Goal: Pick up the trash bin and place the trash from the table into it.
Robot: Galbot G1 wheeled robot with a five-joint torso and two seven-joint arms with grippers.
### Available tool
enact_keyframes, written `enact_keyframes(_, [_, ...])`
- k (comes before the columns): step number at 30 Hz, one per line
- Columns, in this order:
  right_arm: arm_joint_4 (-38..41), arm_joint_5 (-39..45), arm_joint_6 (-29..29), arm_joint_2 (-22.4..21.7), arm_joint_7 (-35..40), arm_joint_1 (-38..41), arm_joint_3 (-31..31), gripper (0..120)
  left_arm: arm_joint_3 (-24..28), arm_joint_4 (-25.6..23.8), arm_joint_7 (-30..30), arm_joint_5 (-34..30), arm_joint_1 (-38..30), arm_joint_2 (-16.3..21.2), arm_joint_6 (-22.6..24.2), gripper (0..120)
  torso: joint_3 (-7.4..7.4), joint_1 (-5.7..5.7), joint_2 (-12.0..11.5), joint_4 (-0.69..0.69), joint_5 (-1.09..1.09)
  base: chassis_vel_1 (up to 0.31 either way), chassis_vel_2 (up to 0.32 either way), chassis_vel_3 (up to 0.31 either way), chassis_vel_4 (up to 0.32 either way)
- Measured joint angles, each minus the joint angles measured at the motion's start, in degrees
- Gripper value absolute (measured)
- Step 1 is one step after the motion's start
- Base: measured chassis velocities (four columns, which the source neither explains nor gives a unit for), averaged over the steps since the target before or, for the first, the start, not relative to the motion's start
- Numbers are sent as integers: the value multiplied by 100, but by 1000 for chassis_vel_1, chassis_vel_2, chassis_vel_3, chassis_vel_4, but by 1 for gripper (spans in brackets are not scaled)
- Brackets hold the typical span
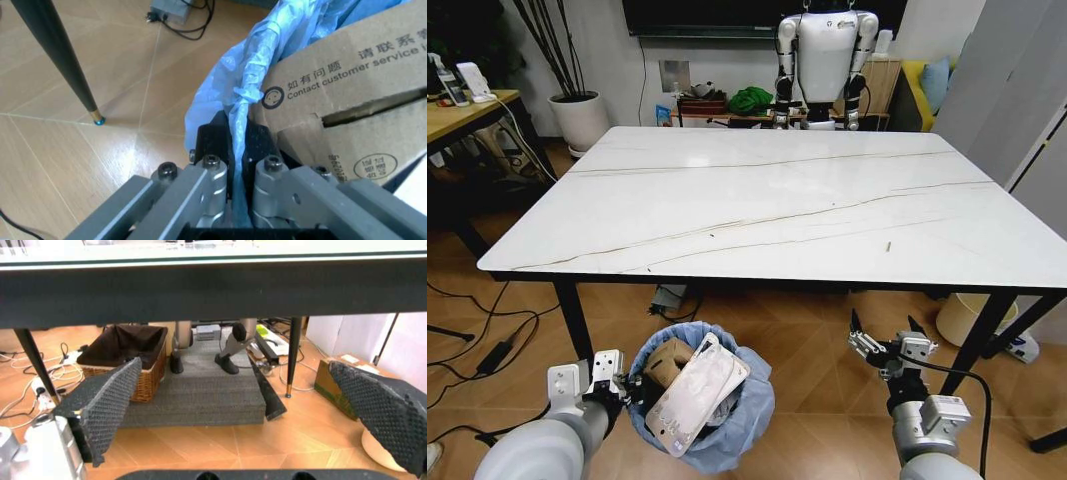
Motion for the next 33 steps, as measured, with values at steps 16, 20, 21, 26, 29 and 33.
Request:
enact_keyframes(16, [-2, 15, -2, -68, 9, -41, -11, 100, 95, 546, 1144, 1236, -5, -129, 0, 0, -239, -153, -392, 0, 1, 0, 0, 0, 0])
enact_keyframes(20, [-2, 6, -2, -65, 9, -58, -27, 100, 108, 576, 1251, 1374, 43, -186, 0, 0, -286, -186, -472, 0, 1, 0, 0, 0, 0])
enact_keyframes(21, [-2, 2, -2, -66, 9, -63, -31, 100, 113, 580, 1266, 1410, 68, -218, 0, 0, -302, -195, -495, 0, 1, 0, 0, 0, 0])
enact_keyframes(26, [1, -6, -2, -72, 8, -75, -36, 100, 129, 580, 1273, 1444, 165, -344, 0, 0, -350, -220, -569, 1, 0, 0, 0, 0, 0])
enact_keyframes(29, [11, -37, -2, -75, 6, -99, -42, 100, 105, 572, 1163, 1364, 239, -553, 0, 0, -430, -275, -705, 1, 1, 0, 0, 0, 0])
enact_keyframes(33, [11, -81, -2, -68, 4, -131, -62, 100, 76, 582, 1028, 1224, 239, -649, 0, 0, -487, -308, -797, 1, 0, 0, 0, 0, 0])
